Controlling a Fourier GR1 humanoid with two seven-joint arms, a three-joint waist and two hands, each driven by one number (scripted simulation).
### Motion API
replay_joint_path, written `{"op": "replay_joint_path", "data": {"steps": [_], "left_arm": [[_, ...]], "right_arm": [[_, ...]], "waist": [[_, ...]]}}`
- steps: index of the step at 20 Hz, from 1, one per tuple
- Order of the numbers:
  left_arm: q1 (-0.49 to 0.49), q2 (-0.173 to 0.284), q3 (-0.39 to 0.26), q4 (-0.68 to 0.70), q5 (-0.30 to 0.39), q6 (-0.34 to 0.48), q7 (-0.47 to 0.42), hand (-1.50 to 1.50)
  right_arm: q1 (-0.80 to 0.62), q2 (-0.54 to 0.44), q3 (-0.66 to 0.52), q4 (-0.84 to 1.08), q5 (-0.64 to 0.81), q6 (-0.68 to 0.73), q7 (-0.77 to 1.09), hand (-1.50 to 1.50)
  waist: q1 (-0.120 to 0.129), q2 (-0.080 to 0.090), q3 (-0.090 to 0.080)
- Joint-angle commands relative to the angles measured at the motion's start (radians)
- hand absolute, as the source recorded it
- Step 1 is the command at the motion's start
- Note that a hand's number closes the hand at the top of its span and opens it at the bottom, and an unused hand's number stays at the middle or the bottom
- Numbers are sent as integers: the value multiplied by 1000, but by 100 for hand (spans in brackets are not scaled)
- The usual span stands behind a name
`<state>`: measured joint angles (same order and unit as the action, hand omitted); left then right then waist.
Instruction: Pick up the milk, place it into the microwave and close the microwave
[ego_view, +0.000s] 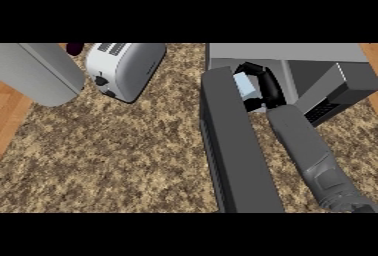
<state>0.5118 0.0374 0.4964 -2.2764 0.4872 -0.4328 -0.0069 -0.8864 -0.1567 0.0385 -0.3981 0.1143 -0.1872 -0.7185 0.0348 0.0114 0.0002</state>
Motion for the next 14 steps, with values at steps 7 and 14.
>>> {"op": "replay_joint_path", "data": {"steps": [7, 14], "left_arm": [[-52, 4, -20, 37, -24, -26, -7, -150], [-91, -3, -37, 63, -61, -20, -18, -150]], "right_arm": [[-176, 0, -55, 208, 38, -181, 8, 150], [-206, -40, -67, 239, 60, -358, -21, 150]], "waist": [[54, 25, 2], [71, 38, 3]]}}
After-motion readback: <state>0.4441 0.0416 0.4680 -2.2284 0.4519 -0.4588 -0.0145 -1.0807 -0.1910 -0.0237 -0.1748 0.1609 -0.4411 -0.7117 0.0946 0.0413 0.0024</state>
